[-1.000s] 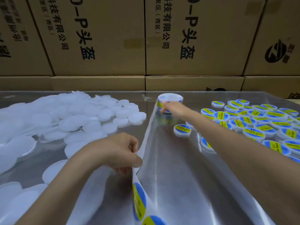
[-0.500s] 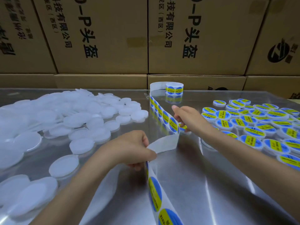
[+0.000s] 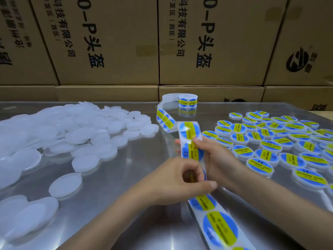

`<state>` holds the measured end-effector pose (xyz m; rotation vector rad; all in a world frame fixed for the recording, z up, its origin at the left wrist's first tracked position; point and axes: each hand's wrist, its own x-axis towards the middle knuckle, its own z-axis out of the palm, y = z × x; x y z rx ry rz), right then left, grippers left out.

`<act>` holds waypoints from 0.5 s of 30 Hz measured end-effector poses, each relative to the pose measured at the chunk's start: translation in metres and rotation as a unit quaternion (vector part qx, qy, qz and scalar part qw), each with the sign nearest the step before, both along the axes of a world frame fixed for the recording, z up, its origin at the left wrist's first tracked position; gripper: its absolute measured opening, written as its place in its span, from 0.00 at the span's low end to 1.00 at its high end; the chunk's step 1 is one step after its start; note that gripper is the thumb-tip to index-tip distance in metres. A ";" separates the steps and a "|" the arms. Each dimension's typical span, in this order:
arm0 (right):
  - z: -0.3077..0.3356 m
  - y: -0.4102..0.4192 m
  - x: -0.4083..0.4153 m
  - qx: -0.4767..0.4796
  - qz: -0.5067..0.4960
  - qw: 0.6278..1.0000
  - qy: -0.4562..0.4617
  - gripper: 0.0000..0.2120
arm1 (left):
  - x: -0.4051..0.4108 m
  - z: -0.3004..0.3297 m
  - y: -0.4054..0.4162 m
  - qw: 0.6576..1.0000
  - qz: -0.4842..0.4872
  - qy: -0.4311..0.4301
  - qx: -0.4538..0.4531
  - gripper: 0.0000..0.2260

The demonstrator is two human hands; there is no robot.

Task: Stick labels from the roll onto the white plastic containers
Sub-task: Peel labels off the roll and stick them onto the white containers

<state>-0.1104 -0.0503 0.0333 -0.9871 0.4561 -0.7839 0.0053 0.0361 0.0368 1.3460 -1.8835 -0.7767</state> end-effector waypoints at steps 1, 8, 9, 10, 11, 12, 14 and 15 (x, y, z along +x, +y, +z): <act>0.001 -0.003 -0.001 0.019 -0.013 1.000 -0.017 0.13 | 0.001 0.000 0.001 1.000 -0.013 -0.014 0.000 0.12; -0.004 -0.017 0.001 0.010 -0.127 0.986 0.105 0.17 | -0.003 -0.019 0.002 0.978 -0.029 -0.206 0.001 0.29; -0.004 -0.016 0.001 -0.018 -0.150 0.978 0.143 0.16 | -0.001 -0.022 0.000 0.975 -0.014 -0.223 -0.016 0.31; -0.005 -0.016 0.001 -0.047 -0.173 0.966 0.184 0.17 | 0.001 -0.026 -0.002 0.970 0.006 -0.243 -0.034 0.33; -0.006 -0.015 0.001 -0.084 -0.192 0.950 0.231 0.17 | 0.004 -0.029 -0.006 0.963 0.027 -0.265 -0.049 0.36; -0.005 -0.014 0.000 -0.131 -0.206 0.929 0.279 0.17 | 0.007 -0.032 -0.009 0.955 0.048 -0.288 -0.054 0.38; 0.000 -0.009 -0.005 -0.260 -0.215 0.872 0.355 0.12 | 0.015 -0.036 -0.018 0.945 0.077 -0.314 -0.036 0.40; 0.004 -0.007 -0.008 -0.323 -0.203 0.842 0.380 0.07 | 0.019 -0.036 -0.022 0.944 0.087 -0.316 -0.024 0.40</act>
